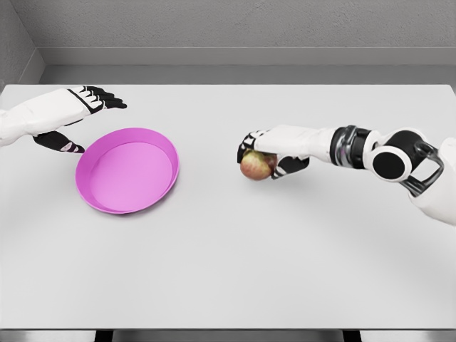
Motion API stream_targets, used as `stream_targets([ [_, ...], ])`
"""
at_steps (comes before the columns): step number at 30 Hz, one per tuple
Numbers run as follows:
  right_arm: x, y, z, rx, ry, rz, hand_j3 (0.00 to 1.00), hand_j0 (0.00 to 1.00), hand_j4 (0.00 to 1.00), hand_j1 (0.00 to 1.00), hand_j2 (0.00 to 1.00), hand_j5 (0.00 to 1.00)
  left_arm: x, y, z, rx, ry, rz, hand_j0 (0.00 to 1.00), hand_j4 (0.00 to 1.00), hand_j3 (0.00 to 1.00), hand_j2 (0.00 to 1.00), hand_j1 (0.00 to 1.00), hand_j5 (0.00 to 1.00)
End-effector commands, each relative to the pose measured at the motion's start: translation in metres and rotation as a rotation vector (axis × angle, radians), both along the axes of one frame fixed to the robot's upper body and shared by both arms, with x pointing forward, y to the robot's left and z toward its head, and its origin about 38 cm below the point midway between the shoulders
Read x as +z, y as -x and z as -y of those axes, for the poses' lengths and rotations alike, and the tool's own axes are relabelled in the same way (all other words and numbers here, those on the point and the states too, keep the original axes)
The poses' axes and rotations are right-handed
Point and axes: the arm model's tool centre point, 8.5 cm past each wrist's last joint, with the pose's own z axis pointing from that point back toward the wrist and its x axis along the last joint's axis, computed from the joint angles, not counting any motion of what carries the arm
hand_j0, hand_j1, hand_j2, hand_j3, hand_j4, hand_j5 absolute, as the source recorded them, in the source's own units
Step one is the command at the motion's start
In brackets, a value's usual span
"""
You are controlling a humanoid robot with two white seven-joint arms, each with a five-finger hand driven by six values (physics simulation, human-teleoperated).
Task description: Put the apple on the plate with both arms
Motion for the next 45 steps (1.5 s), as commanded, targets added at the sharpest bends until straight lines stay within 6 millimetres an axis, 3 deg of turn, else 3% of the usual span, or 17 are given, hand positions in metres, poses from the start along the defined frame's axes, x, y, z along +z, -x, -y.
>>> stream_targets([
  [1, -0.002, 0.003, -0.012, 0.025, -0.015, -0.007, 0.41, 0.41, 0.41, 0.41, 0.41, 0.41, 0.001, 0.0, 0.0, 0.002, 0.005, 0.0, 1.0, 1.0, 1.0, 1.0, 1.0, 1.0],
  [11, -0.006, 0.005, -0.024, 0.043, -0.023, -0.018, 0.45, 0.45, 0.45, 0.45, 0.45, 0.45, 0.001, 0.0, 0.001, 0.0, 0.006, 0.001, 1.0, 1.0, 1.0, 1.0, 1.0, 1.0],
  [12, -0.006, 0.004, -0.023, 0.038, -0.022, -0.018, 0.56, 0.56, 0.56, 0.56, 0.56, 0.56, 0.001, 0.0, 0.001, 0.0, 0.006, 0.001, 1.0, 1.0, 1.0, 1.0, 1.0, 1.0],
  [13, -0.006, 0.004, -0.022, 0.033, -0.021, -0.02, 0.96, 0.96, 0.96, 0.96, 0.96, 0.96, 0.001, 0.0, 0.002, -0.002, 0.008, 0.001, 1.0, 1.0, 1.0, 1.0, 1.0, 1.0],
  [14, -0.006, 0.004, -0.023, 0.035, -0.023, -0.018, 1.0, 1.0, 1.0, 1.0, 1.0, 1.0, 0.001, 0.0, 0.002, -0.002, 0.008, 0.001, 1.0, 1.0, 1.0, 1.0, 1.0, 1.0],
  [23, -0.005, 0.004, -0.022, 0.036, -0.023, -0.016, 1.0, 1.0, 1.0, 1.0, 1.0, 1.0, 0.001, -0.001, 0.002, -0.003, 0.009, 0.002, 1.0, 1.0, 1.0, 1.0, 1.0, 1.0],
  [25, 0.0, 0.001, -0.013, 0.017, -0.018, -0.004, 1.0, 1.0, 1.0, 1.0, 1.0, 1.0, 0.0, 0.0, 0.003, -0.006, 0.01, 0.0, 1.0, 1.0, 1.0, 1.0, 1.0, 1.0],
  [27, 0.013, -0.007, 0.011, -0.03, -0.011, 0.032, 1.0, 1.0, 1.0, 1.0, 1.0, 1.0, 0.001, 0.001, 0.006, -0.015, 0.008, 0.003, 1.0, 1.0, 1.0, 1.0, 1.0, 1.0],
  [30, 0.049, -0.017, 0.077, -0.141, 0.013, 0.122, 1.0, 1.0, 1.0, 1.0, 1.0, 1.0, 0.002, 0.003, 0.009, -0.027, 0.002, 0.005, 1.0, 1.0, 1.0, 1.0, 1.0, 1.0],
  [32, 0.063, -0.014, 0.114, -0.192, 0.019, 0.159, 1.0, 1.0, 1.0, 1.0, 1.0, 1.0, 0.007, 0.005, 0.016, -0.051, 0.007, 0.019, 1.0, 1.0, 1.0, 1.0, 1.0, 1.0],
  [33, 0.074, -0.009, 0.142, -0.232, 0.02, 0.189, 1.0, 1.0, 1.0, 1.0, 1.0, 1.0, 0.009, 0.008, 0.027, -0.083, 0.016, 0.026, 1.0, 1.0, 1.0, 1.0, 1.0, 1.0],
  [35, 0.077, 0.004, 0.178, -0.269, 0.007, 0.209, 1.0, 1.0, 1.0, 1.0, 1.0, 1.0, 0.017, 0.012, 0.044, -0.131, 0.032, 0.05, 1.0, 1.0, 1.0, 1.0, 1.0, 1.0],
  [37, 0.078, 0.015, 0.2, -0.285, -0.008, 0.228, 1.0, 1.0, 1.0, 1.0, 1.0, 1.0, 0.022, 0.014, 0.069, -0.191, 0.064, 0.072, 1.0, 1.0, 1.0, 1.0, 1.0, 1.0],
  [41, 0.073, 0.019, 0.212, -0.299, -0.013, 0.22, 1.0, 1.0, 1.0, 1.0, 1.0, 1.0, 0.025, 0.011, 0.124, -0.318, 0.036, 0.085, 1.0, 1.0, 1.0, 1.0, 1.0, 1.0],
  [45, 0.058, 0.022, 0.197, -0.254, -0.014, 0.189, 1.0, 1.0, 1.0, 1.0, 1.0, 1.0, 0.009, 0.013, 0.164, -0.415, -0.034, 0.007, 1.0, 1.0, 1.0, 1.0, 1.0, 1.0],
])
